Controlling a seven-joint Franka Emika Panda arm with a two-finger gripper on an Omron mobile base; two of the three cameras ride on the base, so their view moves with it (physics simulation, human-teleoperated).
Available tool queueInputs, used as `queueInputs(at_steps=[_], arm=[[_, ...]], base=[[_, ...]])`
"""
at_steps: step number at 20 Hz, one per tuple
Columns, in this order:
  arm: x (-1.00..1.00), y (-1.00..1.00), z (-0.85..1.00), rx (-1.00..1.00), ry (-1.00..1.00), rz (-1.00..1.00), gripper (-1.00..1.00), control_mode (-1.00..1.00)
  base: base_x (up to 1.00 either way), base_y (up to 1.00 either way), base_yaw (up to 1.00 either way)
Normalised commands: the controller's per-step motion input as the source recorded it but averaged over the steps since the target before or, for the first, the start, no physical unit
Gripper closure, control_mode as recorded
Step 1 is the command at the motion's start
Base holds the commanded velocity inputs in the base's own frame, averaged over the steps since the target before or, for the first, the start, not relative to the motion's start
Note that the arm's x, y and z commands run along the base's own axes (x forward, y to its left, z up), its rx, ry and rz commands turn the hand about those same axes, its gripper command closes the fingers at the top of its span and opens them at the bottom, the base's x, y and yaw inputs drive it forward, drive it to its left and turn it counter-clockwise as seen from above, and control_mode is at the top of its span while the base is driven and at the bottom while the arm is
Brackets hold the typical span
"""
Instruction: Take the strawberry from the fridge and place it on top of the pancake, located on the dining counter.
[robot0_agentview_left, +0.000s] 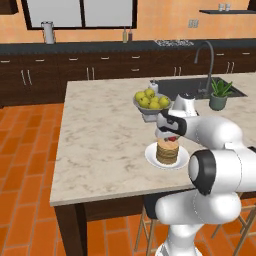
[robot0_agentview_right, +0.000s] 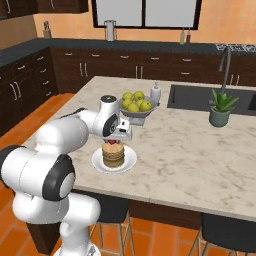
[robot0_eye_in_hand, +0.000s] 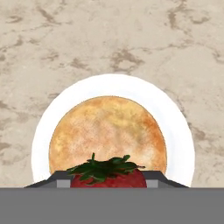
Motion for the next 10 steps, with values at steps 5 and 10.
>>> queueInputs(at_steps=[5,10], arm=[[0.05,0.01,-0.13,0.0,0.01,0.0,1.0,-1.0],[0.06,0.01,-0.14,0.0,0.01,0.0,1.0,-1.0]], base=[[0.0,0.0,0.0],[0.0,0.0,0.0]])
